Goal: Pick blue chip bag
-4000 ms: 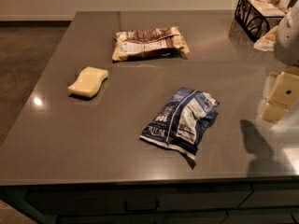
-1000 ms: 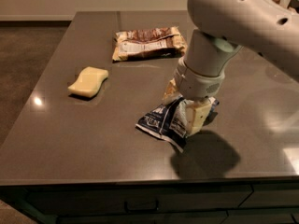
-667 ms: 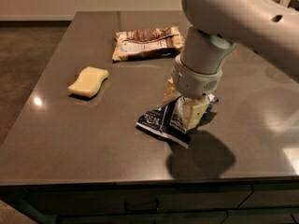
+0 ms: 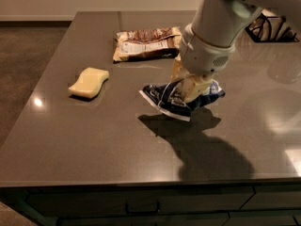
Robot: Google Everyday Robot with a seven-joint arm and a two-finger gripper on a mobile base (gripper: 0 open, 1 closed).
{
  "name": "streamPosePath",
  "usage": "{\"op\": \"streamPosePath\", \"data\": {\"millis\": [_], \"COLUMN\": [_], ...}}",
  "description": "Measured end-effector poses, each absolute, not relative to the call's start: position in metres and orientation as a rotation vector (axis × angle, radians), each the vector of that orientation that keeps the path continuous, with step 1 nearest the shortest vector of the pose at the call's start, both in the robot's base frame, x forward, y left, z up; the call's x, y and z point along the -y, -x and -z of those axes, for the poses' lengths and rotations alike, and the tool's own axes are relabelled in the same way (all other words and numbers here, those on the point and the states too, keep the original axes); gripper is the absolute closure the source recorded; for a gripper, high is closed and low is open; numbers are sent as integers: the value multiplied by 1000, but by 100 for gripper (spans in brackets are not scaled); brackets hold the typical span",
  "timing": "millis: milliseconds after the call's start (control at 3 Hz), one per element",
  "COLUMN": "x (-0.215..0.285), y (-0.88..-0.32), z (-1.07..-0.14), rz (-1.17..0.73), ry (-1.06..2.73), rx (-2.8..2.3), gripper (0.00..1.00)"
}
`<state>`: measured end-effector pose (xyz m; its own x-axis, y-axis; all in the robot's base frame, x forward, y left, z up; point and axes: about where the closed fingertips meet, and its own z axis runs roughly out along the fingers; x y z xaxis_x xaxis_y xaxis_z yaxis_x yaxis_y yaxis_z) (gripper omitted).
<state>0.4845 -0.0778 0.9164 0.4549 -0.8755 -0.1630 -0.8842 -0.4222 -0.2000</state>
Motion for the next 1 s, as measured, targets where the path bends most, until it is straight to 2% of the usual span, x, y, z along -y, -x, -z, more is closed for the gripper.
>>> {"op": "streamPosePath", "data": {"millis": [1000], "x": [72], "y": [-502], "z": [-999], "rz": [-6], "ry": [2277], "rx": [-1463], "gripper": [100]}}
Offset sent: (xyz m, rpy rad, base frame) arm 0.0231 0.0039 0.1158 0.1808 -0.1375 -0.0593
